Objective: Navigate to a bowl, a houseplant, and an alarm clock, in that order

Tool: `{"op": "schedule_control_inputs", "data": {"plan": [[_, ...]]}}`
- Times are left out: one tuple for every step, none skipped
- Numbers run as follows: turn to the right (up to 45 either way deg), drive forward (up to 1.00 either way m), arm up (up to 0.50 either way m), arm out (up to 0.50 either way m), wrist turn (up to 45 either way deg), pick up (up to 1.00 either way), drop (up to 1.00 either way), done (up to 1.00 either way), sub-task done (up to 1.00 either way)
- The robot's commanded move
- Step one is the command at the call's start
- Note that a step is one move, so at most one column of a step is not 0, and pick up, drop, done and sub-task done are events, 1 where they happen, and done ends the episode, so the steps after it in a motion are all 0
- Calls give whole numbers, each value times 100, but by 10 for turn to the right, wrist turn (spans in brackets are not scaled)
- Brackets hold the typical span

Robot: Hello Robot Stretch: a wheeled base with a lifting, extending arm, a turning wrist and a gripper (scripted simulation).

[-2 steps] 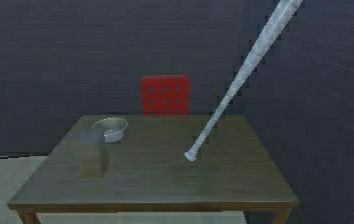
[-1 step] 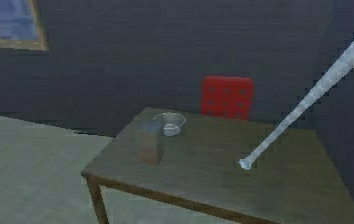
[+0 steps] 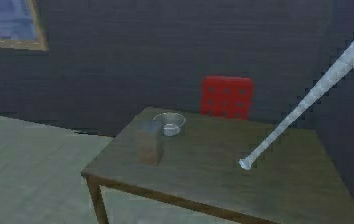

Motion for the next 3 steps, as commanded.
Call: {"op": "schedule_control_inputs", "data": {"plan": [[-450,0,0,0,0,0,0,0,0],[-420,0,0,0,0,0,0,0,0],[0,100,0,0,0,0,0,0,0]]}}
